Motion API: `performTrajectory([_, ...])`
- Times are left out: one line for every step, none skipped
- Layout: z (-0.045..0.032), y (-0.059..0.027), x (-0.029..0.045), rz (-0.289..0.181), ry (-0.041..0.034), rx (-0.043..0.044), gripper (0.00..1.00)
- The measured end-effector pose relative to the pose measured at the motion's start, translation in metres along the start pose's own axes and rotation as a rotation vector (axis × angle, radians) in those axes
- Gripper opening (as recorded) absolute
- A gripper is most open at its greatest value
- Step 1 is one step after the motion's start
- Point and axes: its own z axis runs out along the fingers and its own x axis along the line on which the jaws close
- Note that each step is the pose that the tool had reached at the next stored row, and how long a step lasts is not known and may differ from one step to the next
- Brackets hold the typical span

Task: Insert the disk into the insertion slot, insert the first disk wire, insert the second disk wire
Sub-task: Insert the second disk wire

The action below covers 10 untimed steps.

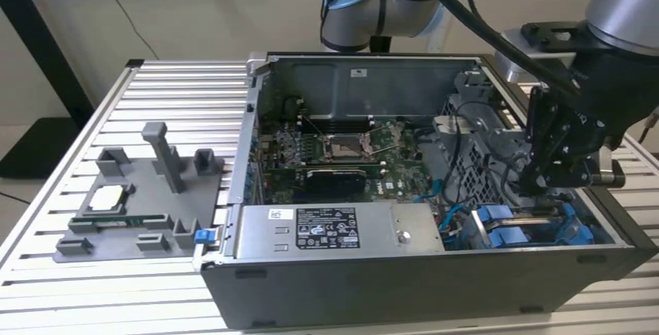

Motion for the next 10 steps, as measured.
performTrajectory([0.0014,0.0001,0.0,0.0,0.0012,0.0012,0.0])
performTrajectory([0.0027,0.0002,0.0001,0.0,0.0013,0.0035,0.0])
performTrajectory([0.004,0.0002,0.0001,0.0,0.0008,0.0064,0.0])
performTrajectory([0.0052,0.0002,0.0001,0.0,0.0003,0.0096,0.0])
performTrajectory([0.0061,0.0001,0.0001,-0.001,-0.0001,0.0129,0.0])
performTrajectory([0.007,0.0001,0.0002,-0.001,-0.0007,0.0169,0.0])
performTrajectory([0.008,0.0,0.0002,-0.001,-0.0014,0.0206,0.0])
performTrajectory([0.0089,-0.0002,0.0002,-0.001,-0.002,0.0242,0.0])
performTrajectory([0.01,-0.0004,0.0002,-0.001,-0.0026,0.0276,0.0])
performTrajectory([0.011,-0.0005,0.0003,-0.001,-0.0031,0.0307,0.0])
